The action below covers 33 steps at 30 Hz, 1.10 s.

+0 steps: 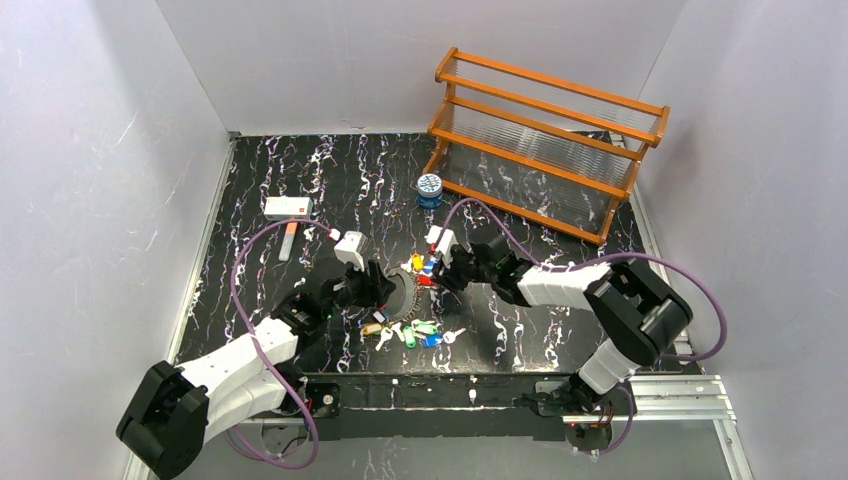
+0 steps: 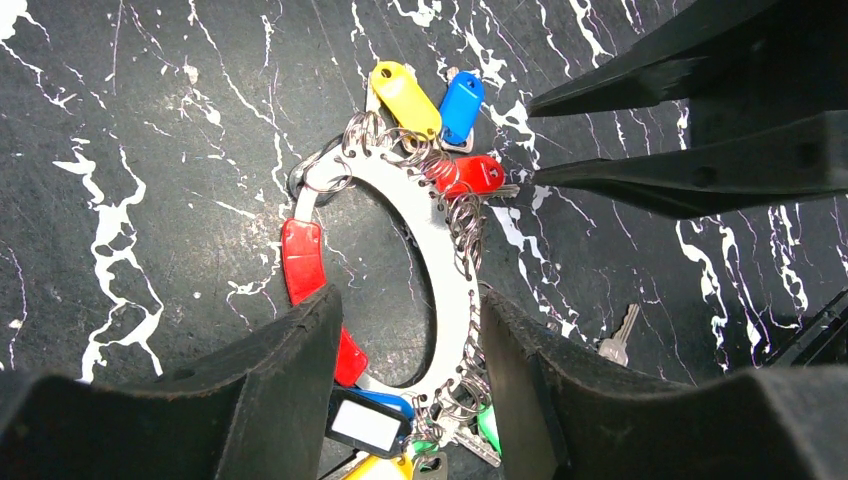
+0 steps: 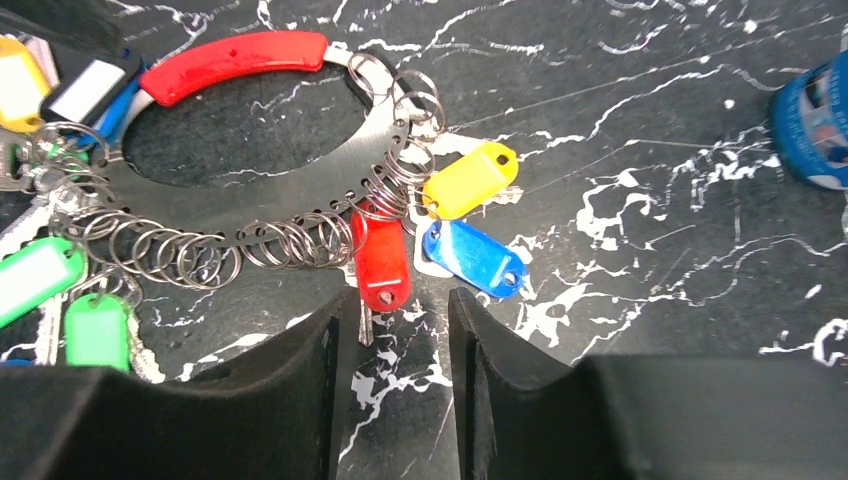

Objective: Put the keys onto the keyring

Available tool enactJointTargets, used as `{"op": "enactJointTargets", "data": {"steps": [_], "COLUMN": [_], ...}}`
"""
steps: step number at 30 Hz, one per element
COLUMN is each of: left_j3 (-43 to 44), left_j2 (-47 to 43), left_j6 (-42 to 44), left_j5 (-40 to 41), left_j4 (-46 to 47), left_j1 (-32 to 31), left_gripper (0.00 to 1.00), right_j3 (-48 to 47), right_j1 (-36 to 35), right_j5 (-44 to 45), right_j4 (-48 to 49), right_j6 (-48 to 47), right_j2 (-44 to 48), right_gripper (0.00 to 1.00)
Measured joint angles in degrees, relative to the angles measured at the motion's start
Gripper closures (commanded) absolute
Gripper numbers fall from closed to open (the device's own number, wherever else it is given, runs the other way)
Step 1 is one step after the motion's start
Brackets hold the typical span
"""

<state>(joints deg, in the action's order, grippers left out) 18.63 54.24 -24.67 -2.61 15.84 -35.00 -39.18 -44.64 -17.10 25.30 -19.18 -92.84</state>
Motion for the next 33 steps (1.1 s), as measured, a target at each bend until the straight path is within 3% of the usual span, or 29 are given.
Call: {"op": "enactJointTargets", "data": {"steps": [9,16,22,27,33], "left_j3": [-0.1,0.9,5.4,6.3,6.3], "left_j2": [1.2,2.4,7.5,10.1,10.8], "left_j6": [-0.3,0.7,1.8,2.3,2.9], "left_j5": [0.3,2.0,1.4,-0.5,-2.3], "left_j4": [0.5,-1.2,-3.2,-2.7,-1.8], "left_j1": [0.0,0.0,0.0,0.1,0.1], "left_gripper": [0.47,0.46,0.45,0.44,0.44], "right_j3": [2.6,-1.9,-5.9,-0.3,2.1], "right_j1": [1.6,6.7,11.8,14.3,16.0], "right_j5": [-0.7,1.1,-0.6,-0.8,-4.7], "right_j4": [4.2,2.2,2.7,8.4,10.0], "right_j6": [1.3,10.7,20.3,28.2,31.3], "right_j2": [7.3,6.3,4.8,5.5,5.6], "right_gripper": [0.23,0.17,0.18,0.37,0.29]}}
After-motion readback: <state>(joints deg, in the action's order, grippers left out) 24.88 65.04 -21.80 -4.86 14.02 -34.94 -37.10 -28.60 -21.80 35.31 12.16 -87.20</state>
